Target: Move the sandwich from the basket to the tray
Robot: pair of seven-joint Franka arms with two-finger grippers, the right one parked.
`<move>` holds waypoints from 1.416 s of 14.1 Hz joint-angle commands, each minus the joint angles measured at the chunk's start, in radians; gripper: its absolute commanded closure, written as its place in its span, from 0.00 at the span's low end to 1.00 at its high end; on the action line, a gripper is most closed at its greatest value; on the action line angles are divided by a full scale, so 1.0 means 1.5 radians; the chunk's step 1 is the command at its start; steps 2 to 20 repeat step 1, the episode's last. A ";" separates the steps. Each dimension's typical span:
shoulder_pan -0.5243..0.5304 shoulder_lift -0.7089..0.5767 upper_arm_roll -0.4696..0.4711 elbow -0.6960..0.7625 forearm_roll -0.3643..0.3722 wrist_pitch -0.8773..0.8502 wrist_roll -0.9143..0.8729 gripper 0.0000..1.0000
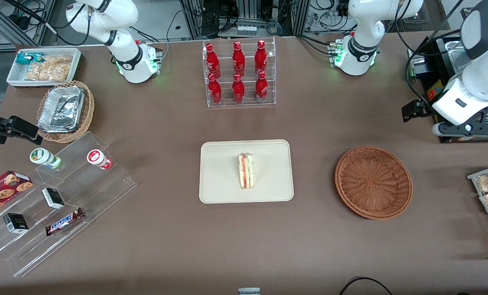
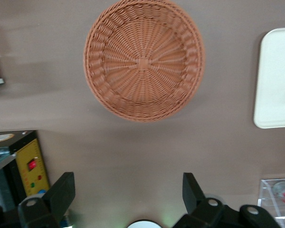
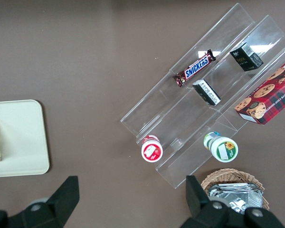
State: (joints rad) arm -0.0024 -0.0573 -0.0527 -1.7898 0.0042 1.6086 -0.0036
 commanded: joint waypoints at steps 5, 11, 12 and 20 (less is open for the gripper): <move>0.005 -0.009 -0.001 0.003 -0.018 -0.002 0.009 0.00; 0.005 -0.009 -0.001 0.003 -0.018 -0.002 0.009 0.00; 0.005 -0.009 -0.001 0.003 -0.018 -0.002 0.009 0.00; 0.005 -0.009 -0.001 0.003 -0.018 -0.002 0.009 0.00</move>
